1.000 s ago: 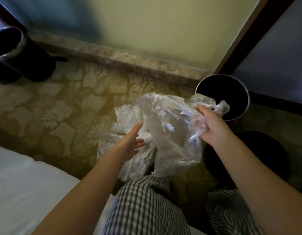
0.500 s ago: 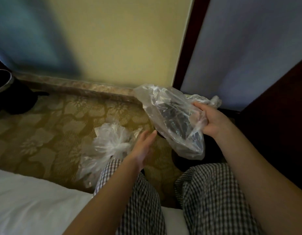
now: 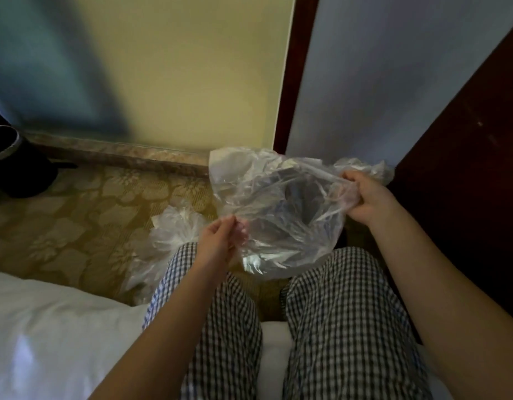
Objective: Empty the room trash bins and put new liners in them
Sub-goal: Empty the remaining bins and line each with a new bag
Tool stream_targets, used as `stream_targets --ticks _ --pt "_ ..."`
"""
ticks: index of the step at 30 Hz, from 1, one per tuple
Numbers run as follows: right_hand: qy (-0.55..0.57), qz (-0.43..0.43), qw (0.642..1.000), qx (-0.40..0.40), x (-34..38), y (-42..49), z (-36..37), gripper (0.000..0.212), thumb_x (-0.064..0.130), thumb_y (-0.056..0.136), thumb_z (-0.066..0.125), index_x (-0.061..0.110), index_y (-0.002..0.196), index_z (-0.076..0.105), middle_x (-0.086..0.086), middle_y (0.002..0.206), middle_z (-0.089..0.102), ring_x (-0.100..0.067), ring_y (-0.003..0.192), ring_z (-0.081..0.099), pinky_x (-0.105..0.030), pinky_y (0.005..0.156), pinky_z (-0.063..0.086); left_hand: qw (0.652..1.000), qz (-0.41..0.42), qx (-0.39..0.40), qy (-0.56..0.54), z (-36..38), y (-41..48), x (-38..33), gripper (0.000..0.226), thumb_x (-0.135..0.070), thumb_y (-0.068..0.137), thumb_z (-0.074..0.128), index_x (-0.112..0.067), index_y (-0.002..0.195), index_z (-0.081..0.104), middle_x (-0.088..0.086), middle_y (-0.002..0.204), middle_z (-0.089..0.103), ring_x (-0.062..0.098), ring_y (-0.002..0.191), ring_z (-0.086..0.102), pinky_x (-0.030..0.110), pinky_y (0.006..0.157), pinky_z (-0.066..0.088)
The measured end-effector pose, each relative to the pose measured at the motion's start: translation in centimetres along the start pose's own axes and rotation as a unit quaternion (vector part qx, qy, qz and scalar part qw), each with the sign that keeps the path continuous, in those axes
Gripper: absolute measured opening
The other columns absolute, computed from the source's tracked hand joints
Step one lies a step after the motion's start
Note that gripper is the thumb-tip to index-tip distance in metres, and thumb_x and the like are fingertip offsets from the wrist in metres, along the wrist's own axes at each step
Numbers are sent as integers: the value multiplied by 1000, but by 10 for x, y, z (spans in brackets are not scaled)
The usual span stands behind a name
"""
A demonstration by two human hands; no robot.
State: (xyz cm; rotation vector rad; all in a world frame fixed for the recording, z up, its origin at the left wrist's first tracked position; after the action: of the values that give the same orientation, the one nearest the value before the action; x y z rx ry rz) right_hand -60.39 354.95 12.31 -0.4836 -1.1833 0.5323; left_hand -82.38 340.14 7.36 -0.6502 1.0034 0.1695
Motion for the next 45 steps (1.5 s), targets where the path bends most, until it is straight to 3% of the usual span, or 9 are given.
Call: stream_targets --ticks 5,10,15,20,23,30,36,41,45 --pt "-61 -22 998 -9 -15 0 2 21 15 97 49 12 76 52 0 47 59 -8 42 57 -18 40 48 992 41 -62 100 -46 -30 -19 22 -18 95 53 -5 81 64 3 62 65 10 51 58 18 48 48" --pt "-370 4 925 81 -53 -27 32 15 25 96 53 13 105 54 -4 95 59 -18 89 58 -27 79 49 978 120 -57 158 -40 -61 -44 17 -12 91 59 -2 77 63 8 68 65 6 50 58 17 50 49" --pt "-494 -144 848 127 -62 -72 73 23 21 95 53 3 87 64 -7 77 59 -13 61 52 -18 51 40 955 181 -18 232 -13 -77 -44 24 -10 86 66 1 65 60 -1 51 60 4 43 51 16 47 44" --pt "-481 -165 832 220 -90 -115 100 29 33 91 58 6 89 66 -1 74 64 -4 64 57 -20 59 45 922 225 43 311 14 -87 -36 24 -12 81 71 -7 61 60 -4 50 58 5 45 51 22 48 42" --pt "-494 -220 814 215 -94 -117 101 17 22 88 63 7 80 67 -5 75 68 -3 59 55 -25 61 45 918 223 70 321 21 -90 -29 24 -5 84 67 -14 63 62 -7 47 59 5 45 53 22 48 44" --pt "-427 -215 861 176 -93 -114 80 20 11 92 58 9 71 59 3 54 59 -3 48 51 -16 48 41 914 217 130 318 28 -98 -22 35 -10 99 44 -15 68 59 -9 47 59 2 41 48 14 44 39" --pt "-422 -198 872 152 -93 -120 66 23 12 95 54 8 72 56 -4 59 54 -3 42 50 -16 45 43 923 211 18 322 11 -94 -28 39 -15 100 42 -12 65 58 -4 53 58 2 45 53 20 49 44" --pt "-190 -54 973 117 -97 -112 34 20 13 99 47 9 80 53 -7 71 65 -15 61 65 -22 51 54 991 49 -79 94 -33 -72 -9 23 -11 96 49 -9 80 66 6 72 68 13 63 65 22 54 54" --pt "59 52 994 79 -106 -95 6 16 10 99 43 5 89 55 -16 82 69 -25 82 65 -30 58 59 983 -87 -67 -148 -40 -65 5 19 -8 96 45 -5 85 59 6 70 64 12 60 62 18 47 53"
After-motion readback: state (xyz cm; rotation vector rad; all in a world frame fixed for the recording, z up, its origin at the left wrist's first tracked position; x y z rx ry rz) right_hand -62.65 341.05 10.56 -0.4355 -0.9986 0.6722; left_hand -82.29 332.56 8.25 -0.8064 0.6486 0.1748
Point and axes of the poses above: each hand's wrist, its own y-axis towards the middle knuckle, its own z-axis out of the palm, x = y × z, the point moved 10 cm from there along y, towards the middle knuckle
